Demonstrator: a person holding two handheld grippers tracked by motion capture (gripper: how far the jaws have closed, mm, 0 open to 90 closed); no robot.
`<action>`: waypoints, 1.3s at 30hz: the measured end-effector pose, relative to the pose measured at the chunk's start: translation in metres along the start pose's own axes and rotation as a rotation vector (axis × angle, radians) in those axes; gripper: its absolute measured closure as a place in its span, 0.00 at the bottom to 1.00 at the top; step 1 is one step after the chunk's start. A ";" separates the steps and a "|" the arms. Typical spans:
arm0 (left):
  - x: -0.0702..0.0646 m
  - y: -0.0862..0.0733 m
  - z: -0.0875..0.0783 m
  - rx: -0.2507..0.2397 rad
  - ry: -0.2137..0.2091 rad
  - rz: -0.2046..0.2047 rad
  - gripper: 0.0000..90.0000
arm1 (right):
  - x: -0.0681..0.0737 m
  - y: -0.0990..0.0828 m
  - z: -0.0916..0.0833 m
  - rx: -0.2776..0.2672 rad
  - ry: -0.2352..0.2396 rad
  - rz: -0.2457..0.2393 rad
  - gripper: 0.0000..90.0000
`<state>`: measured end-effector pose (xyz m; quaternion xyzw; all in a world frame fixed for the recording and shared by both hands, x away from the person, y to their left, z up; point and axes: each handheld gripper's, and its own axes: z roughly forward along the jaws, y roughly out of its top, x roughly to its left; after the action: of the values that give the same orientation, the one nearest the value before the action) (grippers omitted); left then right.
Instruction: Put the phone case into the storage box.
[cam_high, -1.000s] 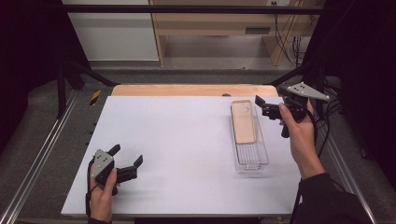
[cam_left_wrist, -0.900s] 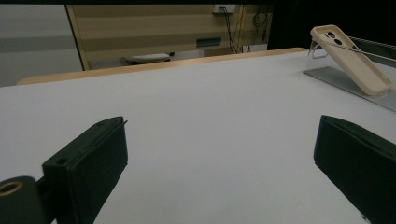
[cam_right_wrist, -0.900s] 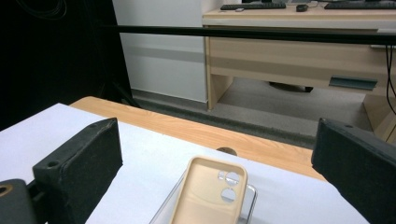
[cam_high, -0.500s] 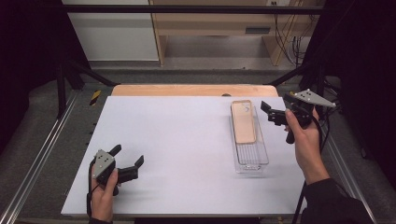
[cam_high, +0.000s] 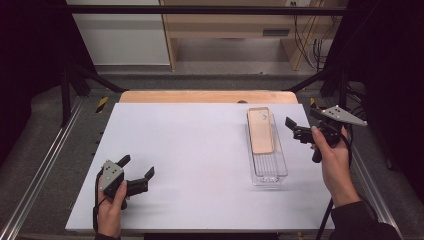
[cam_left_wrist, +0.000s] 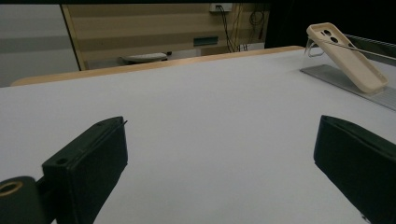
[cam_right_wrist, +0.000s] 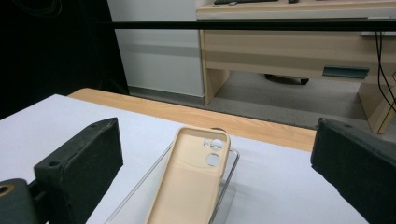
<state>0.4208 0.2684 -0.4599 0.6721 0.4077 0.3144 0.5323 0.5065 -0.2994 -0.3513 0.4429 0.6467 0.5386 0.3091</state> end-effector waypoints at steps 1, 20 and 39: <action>0.000 0.000 0.000 -0.003 0.000 -0.001 0.03 | -0.001 -0.001 -0.001 -0.002 0.001 0.000 0.03; -0.001 0.000 -0.001 0.003 -0.018 0.002 0.03 | -0.006 -0.031 -0.026 -0.092 -0.011 -0.002 0.03; -0.001 0.000 -0.002 0.005 -0.017 0.003 0.03 | -0.004 -0.052 -0.047 -0.119 -0.004 0.002 0.03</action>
<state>0.4193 0.2685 -0.4591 0.6766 0.4029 0.3087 0.5334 0.4544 -0.3249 -0.3913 0.4255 0.6124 0.5757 0.3354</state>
